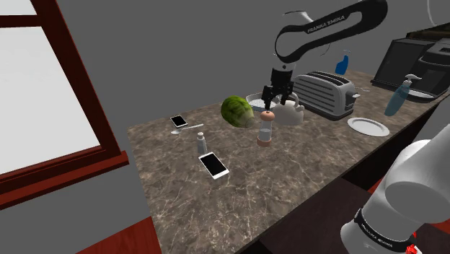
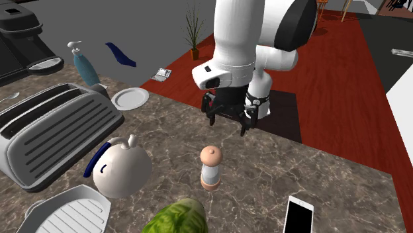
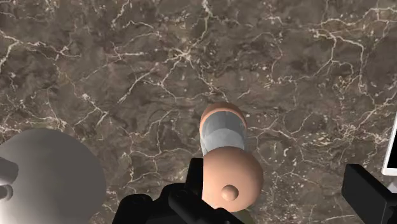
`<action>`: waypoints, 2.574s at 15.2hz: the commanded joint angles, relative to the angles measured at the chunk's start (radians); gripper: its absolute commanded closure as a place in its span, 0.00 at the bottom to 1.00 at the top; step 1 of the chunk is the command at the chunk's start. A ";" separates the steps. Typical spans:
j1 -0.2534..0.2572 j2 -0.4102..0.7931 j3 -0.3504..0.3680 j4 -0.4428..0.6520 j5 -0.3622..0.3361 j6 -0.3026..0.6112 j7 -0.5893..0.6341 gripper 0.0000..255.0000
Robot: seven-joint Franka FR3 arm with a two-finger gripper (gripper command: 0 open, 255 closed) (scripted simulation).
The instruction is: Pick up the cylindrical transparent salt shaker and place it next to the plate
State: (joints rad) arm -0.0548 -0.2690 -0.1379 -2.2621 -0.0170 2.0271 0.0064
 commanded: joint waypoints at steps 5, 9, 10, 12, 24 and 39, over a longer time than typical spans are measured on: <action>-0.015 0.213 -0.024 0.118 0.017 0.125 0.008 0.00; -0.017 0.243 -0.025 0.106 0.023 0.168 0.006 0.00; -0.017 0.250 -0.026 0.100 0.024 0.181 0.005 0.00; -0.017 0.264 -0.026 0.088 0.027 0.207 0.003 0.00; -0.017 0.276 -0.026 0.080 0.030 0.227 0.001 1.00; -0.016 0.230 -0.025 0.139 0.020 0.122 0.008 1.00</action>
State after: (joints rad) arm -0.0712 -0.0371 -0.1631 -2.1361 0.0031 2.1645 0.0139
